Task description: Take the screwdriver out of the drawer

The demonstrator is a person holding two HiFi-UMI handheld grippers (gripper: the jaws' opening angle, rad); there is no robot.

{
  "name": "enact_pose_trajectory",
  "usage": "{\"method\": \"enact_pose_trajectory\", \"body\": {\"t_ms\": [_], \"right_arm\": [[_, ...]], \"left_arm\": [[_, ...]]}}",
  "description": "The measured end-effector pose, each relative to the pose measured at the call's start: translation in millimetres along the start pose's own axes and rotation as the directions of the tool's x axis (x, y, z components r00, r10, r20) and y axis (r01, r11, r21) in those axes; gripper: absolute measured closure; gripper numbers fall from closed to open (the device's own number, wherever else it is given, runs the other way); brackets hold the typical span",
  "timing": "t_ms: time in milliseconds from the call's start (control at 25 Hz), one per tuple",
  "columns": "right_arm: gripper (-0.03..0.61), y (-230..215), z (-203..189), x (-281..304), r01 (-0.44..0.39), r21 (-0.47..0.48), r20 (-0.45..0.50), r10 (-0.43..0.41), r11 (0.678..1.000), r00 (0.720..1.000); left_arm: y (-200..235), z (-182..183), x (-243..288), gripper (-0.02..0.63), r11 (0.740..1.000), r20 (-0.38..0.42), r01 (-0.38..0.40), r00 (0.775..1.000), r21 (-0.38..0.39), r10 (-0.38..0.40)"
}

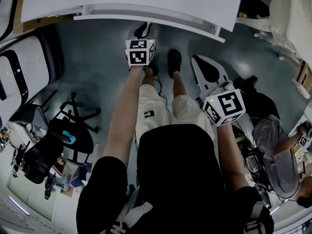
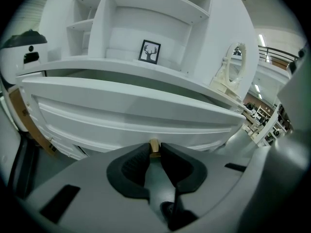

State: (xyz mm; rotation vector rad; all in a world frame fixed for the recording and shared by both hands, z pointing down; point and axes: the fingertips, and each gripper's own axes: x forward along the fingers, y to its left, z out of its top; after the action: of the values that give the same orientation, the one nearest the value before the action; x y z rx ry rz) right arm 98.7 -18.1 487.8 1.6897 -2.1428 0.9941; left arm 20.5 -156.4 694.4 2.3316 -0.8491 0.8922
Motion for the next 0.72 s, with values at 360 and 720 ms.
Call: {"method": "enact_pose_trajectory", "body": {"t_ms": [360,720], "right_arm": [[0.561,12.2,-2.3,-7.2,-0.018,-0.016,-0.015,0.018,1.000,1.000],[0.561,19.1,-0.8,-14.0,-0.045,-0.039,-0.016,0.044,0.998,0.999]], "left_arm": [[-0.6,-23.4,-25.1,0.529,1.000,-0.034,-0.016,0.999,-0.022,0.015],[-5.5,-45.3,-46.6,0.529,0.998,-0.059,-0.030,0.998,-0.046,0.027]]}}
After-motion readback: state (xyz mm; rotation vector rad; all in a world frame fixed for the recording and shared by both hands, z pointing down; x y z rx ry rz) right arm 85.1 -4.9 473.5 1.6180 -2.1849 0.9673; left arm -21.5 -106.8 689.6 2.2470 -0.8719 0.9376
